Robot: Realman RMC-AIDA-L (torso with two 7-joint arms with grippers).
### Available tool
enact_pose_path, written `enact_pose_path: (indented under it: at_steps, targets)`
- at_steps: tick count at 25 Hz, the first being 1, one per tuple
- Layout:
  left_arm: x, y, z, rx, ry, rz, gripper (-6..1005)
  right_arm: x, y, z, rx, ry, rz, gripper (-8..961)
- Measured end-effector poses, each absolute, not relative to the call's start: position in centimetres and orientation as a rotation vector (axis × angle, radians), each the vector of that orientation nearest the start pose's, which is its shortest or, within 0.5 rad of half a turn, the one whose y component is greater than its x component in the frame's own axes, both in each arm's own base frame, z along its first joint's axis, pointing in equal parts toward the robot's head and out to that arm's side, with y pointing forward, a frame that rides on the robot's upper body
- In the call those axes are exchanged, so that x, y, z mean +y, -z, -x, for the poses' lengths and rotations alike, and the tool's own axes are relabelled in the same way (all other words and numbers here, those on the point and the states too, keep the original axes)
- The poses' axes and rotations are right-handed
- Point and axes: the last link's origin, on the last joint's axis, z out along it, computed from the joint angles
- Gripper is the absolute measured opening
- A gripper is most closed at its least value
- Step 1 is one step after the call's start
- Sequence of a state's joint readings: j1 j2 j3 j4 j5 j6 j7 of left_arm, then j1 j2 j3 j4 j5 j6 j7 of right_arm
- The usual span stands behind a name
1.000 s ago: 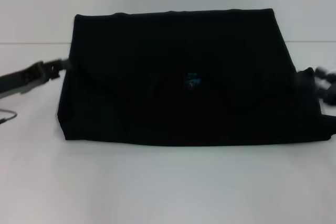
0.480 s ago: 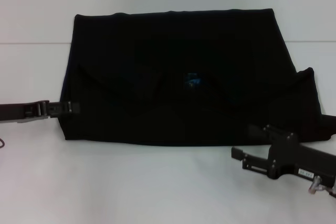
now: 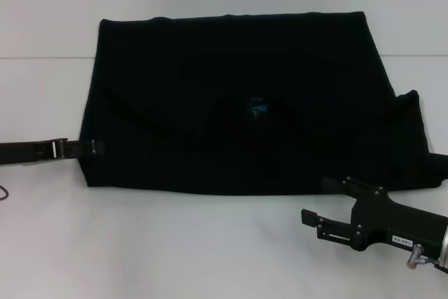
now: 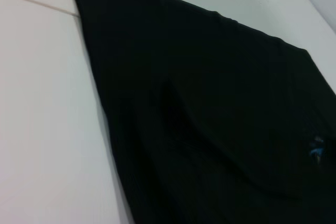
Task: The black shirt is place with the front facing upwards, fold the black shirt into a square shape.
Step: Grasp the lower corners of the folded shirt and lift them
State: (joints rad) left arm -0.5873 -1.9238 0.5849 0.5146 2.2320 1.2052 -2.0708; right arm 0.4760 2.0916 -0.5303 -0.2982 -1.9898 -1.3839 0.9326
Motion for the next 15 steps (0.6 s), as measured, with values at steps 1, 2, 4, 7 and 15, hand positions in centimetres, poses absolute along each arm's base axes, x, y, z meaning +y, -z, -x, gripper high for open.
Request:
enact_pose_path:
  at_steps: [1, 2, 4, 7, 15]
  targets:
    - [37.0, -4.7, 34.0, -1.548, 0.418, 2.132, 809, 29.2, 5.4, -30.7, 0.599, -0.705, 2.562, 829]
    - [36.9, -4.5, 33.9, -1.547, 0.411, 2.137, 809, 29.2, 5.3, -30.8, 0.599, -0.704, 2.561, 829]
    - [36.8, -3.9, 33.8, -1.544, 0.389, 2.155, 801, 29.2, 5.3, -30.8, 0.601, -0.705, 2.560, 829]
    - [36.7, -3.0, 33.6, -1.537, 0.363, 2.175, 789, 29.2, 5.3, -30.7, 0.605, -0.708, 2.560, 828]
    - [36.8, -2.3, 32.6, -1.514, 0.330, 2.250, 756, 29.2, 5.2, -30.8, 0.612, -0.712, 2.553, 827]
